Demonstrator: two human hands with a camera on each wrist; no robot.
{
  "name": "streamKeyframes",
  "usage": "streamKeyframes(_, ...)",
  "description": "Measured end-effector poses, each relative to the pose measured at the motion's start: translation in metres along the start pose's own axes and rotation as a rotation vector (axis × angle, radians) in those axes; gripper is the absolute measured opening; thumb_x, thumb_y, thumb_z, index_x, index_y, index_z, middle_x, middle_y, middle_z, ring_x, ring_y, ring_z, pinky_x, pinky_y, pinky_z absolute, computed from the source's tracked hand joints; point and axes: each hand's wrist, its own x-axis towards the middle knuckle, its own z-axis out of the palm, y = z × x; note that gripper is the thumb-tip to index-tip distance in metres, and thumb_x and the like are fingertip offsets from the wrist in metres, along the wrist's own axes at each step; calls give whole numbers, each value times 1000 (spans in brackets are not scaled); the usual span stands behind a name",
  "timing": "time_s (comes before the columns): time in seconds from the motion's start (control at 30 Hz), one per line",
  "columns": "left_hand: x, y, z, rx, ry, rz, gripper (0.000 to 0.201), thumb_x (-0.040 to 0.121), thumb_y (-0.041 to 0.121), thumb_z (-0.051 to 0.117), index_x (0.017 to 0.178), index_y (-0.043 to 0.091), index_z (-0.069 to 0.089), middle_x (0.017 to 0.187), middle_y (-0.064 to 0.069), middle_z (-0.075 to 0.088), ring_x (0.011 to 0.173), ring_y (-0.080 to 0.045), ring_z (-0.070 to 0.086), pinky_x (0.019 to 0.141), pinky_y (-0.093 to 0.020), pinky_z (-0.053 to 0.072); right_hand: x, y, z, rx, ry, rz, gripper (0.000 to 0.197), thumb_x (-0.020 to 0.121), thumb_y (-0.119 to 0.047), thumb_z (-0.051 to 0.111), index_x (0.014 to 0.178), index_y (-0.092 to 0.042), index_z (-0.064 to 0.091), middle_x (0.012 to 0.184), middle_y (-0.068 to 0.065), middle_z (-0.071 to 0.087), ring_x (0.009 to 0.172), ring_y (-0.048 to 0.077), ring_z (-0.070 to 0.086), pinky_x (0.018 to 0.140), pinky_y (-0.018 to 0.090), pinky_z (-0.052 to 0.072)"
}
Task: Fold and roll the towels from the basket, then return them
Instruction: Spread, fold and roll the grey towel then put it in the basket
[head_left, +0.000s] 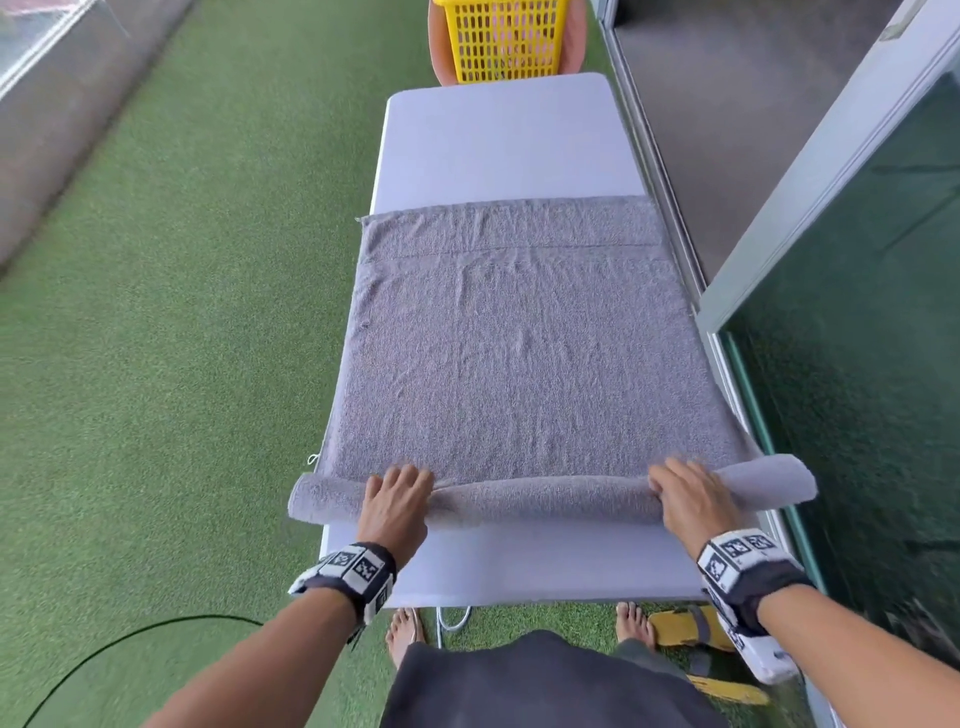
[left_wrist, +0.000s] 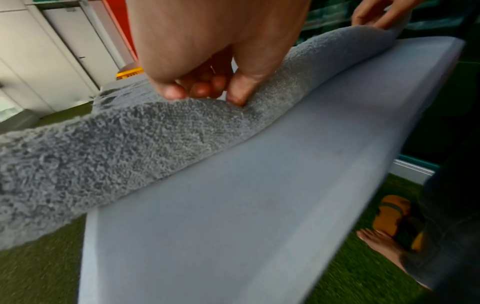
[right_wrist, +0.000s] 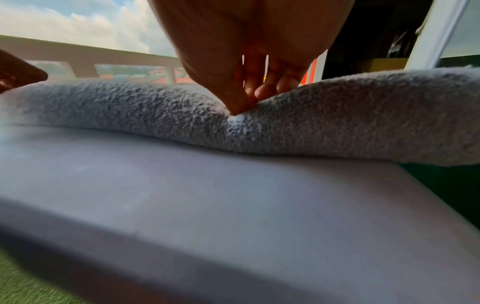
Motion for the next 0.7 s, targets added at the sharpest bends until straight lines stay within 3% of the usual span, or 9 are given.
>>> streamKeyframes(0.07, -7, 3, 4, -8, 24, 7, 36, 61, -8, 64, 86, 15, 52, 78, -1, 54, 68, -21, 51, 63, -35, 50, -10, -1, 7, -5, 61, -38, 33, 67, 8, 70, 77, -21, 56, 76, -5, 55, 71, 17, 49, 65, 31, 45)
streamKeyframes(0.13, -22, 9, 11, -30, 23, -17, 32, 65, -6, 56, 91, 13, 54, 84, -2, 55, 74, -21, 51, 65, -34, 51, -24, 1, 15, -26, 118, -63, 32, 70, 0, 71, 97, -15, 65, 94, 0, 64, 86, 22, 57, 80, 37, 49)
streamKeyframes(0.23, -39, 11, 16, -61, 4, -16, 34, 70, 0, 40, 97, 14, 54, 95, -1, 55, 84, -19, 48, 74, -31, 49, -45, 11, 24, -91, 113, -119, 58, 60, -10, 79, 116, -6, 65, 116, 8, 65, 109, 27, 59, 100, 43, 35)
streamKeyframes(0.33, -37, 4, 21, -67, 65, 28, 40, 70, -5, 54, 107, 10, 56, 102, -4, 61, 94, -21, 53, 87, -29, 46, -47, 12, 26, -90, 91, -99, 64, 54, -7, 85, 115, -5, 67, 116, 9, 66, 109, 29, 61, 101, 44, 31)
streamKeyframes(0.4, -31, 3, 18, -106, 56, 35, 46, 65, -13, 66, 105, 9, 62, 101, -4, 66, 95, -21, 58, 86, -32, 52, -39, 7, 21, -67, 105, -75, 57, 54, -7, 87, 108, -8, 69, 109, 7, 68, 104, 27, 63, 99, 41, 34)
streamKeyframes(0.5, -18, 3, 9, -117, 23, 11, 39, 64, -16, 65, 91, 13, 65, 92, -2, 69, 86, -20, 61, 80, -34, 55, -27, 5, 13, -63, 68, -64, 51, 55, -11, 87, 103, -15, 71, 101, -1, 70, 95, 21, 63, 90, 38, 41)
streamKeyframes(0.57, -8, 2, 1, -96, -39, 9, 34, 67, -12, 60, 90, 13, 66, 88, -3, 69, 84, -22, 59, 81, -36, 52, -20, 5, 3, -86, 1, -50, 44, 64, -15, 82, 106, -22, 70, 103, -7, 70, 95, 17, 60, 88, 36, 39)
streamKeyframes(0.7, 16, -2, -8, -102, -162, 4, 38, 77, -8, 43, 105, 7, 64, 100, -9, 66, 96, -28, 55, 84, -35, 42, 8, 4, -21, -203, -249, -63, 35, 93, -25, 50, 127, -32, 54, 124, -11, 57, 118, 13, 47, 98, 34, 29)
